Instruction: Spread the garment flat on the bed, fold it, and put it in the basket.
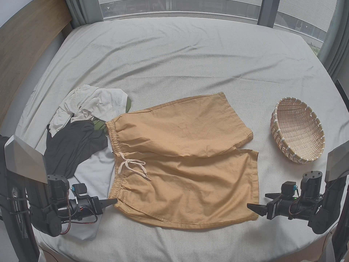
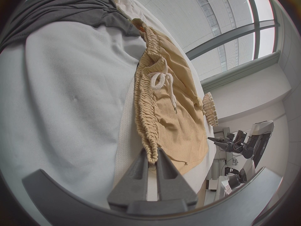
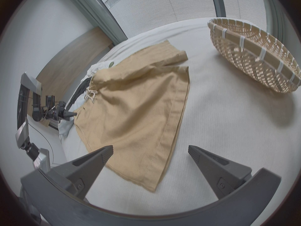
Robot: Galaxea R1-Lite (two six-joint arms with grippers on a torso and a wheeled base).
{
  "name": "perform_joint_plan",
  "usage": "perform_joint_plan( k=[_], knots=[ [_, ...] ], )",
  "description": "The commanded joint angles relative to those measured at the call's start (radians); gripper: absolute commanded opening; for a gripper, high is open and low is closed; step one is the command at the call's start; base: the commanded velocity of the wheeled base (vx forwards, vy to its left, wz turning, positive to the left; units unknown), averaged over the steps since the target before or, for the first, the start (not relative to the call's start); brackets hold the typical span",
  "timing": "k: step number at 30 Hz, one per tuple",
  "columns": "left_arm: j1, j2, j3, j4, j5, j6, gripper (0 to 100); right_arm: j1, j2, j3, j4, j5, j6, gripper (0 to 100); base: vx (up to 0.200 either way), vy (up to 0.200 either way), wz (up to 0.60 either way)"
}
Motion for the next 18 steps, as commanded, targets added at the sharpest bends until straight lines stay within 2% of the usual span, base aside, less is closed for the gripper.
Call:
perform_joint_plan(
  k=[1,18],
  knots=[
    [0.0,0.002,0.0,-0.004,0.0,0.003,0,0.005,0.077,0.023,0.001,0.002,-0.007,100,0.0,0.0,0.0],
    [-0.001,0.003,0.0,-0.004,-0.002,0.003,0,0.054,0.139,0.023,-0.006,0.027,-0.004,100,0.0,0.0,0.0]
  ],
)
